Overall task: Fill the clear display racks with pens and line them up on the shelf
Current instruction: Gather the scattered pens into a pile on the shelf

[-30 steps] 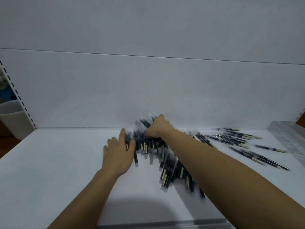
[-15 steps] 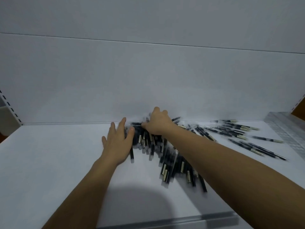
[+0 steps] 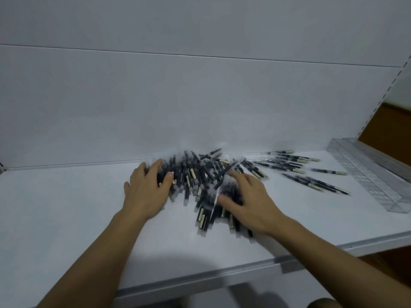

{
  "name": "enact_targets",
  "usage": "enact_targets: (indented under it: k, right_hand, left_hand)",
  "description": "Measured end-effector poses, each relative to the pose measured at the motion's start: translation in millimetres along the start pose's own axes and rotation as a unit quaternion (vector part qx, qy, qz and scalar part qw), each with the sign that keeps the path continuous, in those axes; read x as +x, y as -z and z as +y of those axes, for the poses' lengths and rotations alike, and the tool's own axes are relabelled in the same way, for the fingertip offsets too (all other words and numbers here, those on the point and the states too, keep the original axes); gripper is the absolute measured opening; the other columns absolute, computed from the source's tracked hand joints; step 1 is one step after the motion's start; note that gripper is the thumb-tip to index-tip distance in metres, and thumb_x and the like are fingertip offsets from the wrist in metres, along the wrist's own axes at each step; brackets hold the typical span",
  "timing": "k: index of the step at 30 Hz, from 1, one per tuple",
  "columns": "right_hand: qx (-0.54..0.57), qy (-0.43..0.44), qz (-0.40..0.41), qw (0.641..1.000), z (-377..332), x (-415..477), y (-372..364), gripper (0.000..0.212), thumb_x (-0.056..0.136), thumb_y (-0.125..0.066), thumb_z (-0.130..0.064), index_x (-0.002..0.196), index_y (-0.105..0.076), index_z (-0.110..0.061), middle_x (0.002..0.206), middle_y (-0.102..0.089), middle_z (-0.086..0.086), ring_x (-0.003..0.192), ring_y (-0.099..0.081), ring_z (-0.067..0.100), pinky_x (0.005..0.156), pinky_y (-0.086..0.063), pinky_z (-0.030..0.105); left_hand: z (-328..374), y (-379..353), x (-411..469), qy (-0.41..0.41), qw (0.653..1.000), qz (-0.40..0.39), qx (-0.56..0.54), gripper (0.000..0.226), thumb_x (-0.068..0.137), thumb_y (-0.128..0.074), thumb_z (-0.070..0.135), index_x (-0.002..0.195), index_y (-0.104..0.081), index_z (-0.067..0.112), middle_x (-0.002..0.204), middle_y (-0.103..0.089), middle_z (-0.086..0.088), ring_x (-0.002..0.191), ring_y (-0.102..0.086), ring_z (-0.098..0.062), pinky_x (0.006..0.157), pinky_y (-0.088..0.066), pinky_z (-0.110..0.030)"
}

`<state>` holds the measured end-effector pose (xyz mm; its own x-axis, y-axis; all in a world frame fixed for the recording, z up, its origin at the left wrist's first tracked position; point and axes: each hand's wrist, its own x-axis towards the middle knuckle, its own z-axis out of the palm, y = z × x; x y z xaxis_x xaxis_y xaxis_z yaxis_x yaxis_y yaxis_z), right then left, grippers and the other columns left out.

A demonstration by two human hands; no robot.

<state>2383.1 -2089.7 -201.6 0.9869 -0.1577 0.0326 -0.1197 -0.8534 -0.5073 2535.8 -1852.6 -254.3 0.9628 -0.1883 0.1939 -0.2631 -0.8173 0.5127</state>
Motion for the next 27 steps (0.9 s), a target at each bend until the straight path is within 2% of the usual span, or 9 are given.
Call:
enact_targets:
  k: [3,5,7,12,16,19,23,27]
  right_hand:
    - [-0.073,-0.015,-0.053,0.996,1,-30,-24,0.11,0.073,-0.036,-0.098,0.159,0.007,-0.044,0.171,0.007,0.006,0.156,0.007,0.036,0.126,-0.005,0.058]
    - [-0.105,-0.034,-0.054,0.992,-5,-30,-42,0.122,0.066,-0.029,-0.104,0.158,0.017,-0.04,0.167,0.025,0.011,0.154,0.021,0.04,0.124,0.007,0.059]
    - [-0.107,-0.052,-0.045,0.992,-14,-20,-52,0.128,0.063,-0.03,-0.105,0.159,0.019,-0.036,0.164,0.032,0.015,0.152,0.025,0.043,0.122,0.011,0.062]
    - [-0.087,-0.038,-0.028,0.995,-24,12,-61,0.131,0.068,-0.037,-0.101,0.16,0.018,-0.027,0.163,0.033,0.02,0.151,0.029,0.042,0.124,0.009,0.058]
    - [-0.059,-0.035,-0.025,0.997,-26,24,-56,0.125,0.073,-0.047,-0.093,0.161,0.014,-0.028,0.165,0.03,0.017,0.151,0.03,0.039,0.125,0.008,0.057]
    - [-0.03,-0.071,-0.014,0.997,-34,22,-50,0.119,0.078,-0.047,-0.09,0.162,0.011,-0.029,0.166,0.027,0.017,0.152,0.026,0.041,0.124,0.007,0.061]
    - [-0.035,-0.139,-0.011,0.99,-63,37,-54,0.128,0.073,-0.058,-0.088,0.161,0.011,-0.027,0.165,0.025,0.022,0.15,0.021,0.051,0.121,0.0,0.067]
    - [-0.057,-0.153,-0.011,0.987,-78,51,-66,0.121,0.077,-0.073,-0.06,0.162,0.005,-0.022,0.166,0.022,0.021,0.149,0.023,0.052,0.121,0.002,0.068]
  left_hand:
    - [6,-5,-3,-0.003,0.999,-0.016,0.035,0.072,0.089,-0.017,0.076,0.153,-0.018,0.044,0.16,-0.026,-0.009,0.149,-0.02,-0.032,0.115,-0.023,-0.064]
    - [8,-6,-5,-0.009,0.998,-0.024,0.06,0.071,0.091,-0.019,0.076,0.154,-0.012,0.044,0.163,-0.018,-0.009,0.152,-0.012,-0.032,0.117,-0.018,-0.065]
    - [8,-7,-6,-0.014,0.997,-0.025,0.074,0.072,0.092,-0.021,0.075,0.156,-0.011,0.043,0.165,-0.014,-0.009,0.153,-0.007,-0.031,0.118,-0.015,-0.064]
    - [10,-6,-7,-0.016,0.996,-0.027,0.083,0.069,0.094,-0.025,0.072,0.155,-0.017,0.042,0.165,-0.012,-0.01,0.153,-0.004,-0.031,0.117,-0.014,-0.064]
    - [9,-5,-6,-0.018,0.996,-0.023,0.081,0.067,0.095,-0.026,0.07,0.155,-0.02,0.041,0.165,-0.013,-0.011,0.153,-0.005,-0.032,0.117,-0.015,-0.064]
    - [8,-6,-4,-0.018,0.996,-0.022,0.079,0.066,0.096,-0.026,0.069,0.155,-0.02,0.04,0.165,-0.013,-0.01,0.153,-0.006,-0.031,0.117,-0.015,-0.064]
    - [8,-5,-1,-0.015,0.998,-0.02,0.061,0.061,0.098,-0.027,0.064,0.154,-0.024,0.039,0.164,-0.016,-0.009,0.152,-0.009,-0.03,0.117,-0.016,-0.064]
    - [3,-2,-2,-0.026,0.999,-0.024,0.038,0.059,0.099,-0.029,0.059,0.153,-0.027,0.037,0.162,-0.022,-0.011,0.151,-0.014,-0.03,0.116,-0.019,-0.063]
